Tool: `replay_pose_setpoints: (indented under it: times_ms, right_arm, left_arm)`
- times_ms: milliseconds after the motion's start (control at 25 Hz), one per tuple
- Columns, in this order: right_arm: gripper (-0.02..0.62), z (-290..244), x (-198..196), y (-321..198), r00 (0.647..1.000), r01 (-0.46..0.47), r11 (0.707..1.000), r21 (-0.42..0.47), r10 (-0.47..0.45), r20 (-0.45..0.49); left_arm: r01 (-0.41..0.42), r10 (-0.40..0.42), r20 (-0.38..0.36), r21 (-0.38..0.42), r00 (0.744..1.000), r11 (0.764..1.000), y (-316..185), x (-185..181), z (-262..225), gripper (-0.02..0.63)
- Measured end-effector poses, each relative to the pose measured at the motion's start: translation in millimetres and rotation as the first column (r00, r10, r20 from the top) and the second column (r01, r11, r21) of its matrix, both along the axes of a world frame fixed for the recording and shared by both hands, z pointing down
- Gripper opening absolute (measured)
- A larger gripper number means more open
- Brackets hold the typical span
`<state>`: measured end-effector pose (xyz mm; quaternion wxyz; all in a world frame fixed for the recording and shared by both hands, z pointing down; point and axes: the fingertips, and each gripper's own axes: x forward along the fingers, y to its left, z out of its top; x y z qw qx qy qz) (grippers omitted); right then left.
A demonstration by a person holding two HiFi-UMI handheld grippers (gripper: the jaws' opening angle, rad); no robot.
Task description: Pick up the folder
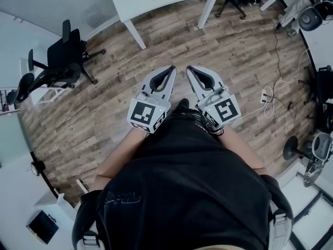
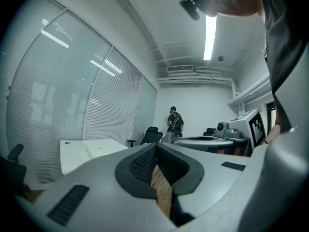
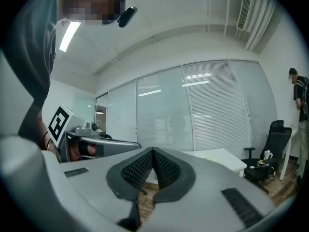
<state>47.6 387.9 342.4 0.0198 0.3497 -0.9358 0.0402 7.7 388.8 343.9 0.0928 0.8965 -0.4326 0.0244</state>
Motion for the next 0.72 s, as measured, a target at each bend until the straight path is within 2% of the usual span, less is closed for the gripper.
replay_pose_setpoints:
  times_ms: [280, 480, 720]
  right_arm:
    - [0.021, 2, 48, -34, 1.000, -0.002, 1.000, -0.008, 0.002, 0.014]
    - [0.021, 4, 66, -48, 0.999, -0.020, 1.000, -0.017, 0.020, 0.028]
    - [0.021, 7, 75, -68, 0.999, -0.042, 0.999, -0.013, 0.042, 0.028]
  left_arm:
    - [-0.035, 0.035, 0.011, 0.001, 0.999, 0.999, -33, 55, 0, 0.014]
    - [-0.040, 0.040, 0.015, -0.002, 0.999, 0.999, -53, 70, -1, 0.014]
    - [-0.086, 0.086, 0.003, -0.020, 0.996, 0.996, -74, 84, 8, 0.014]
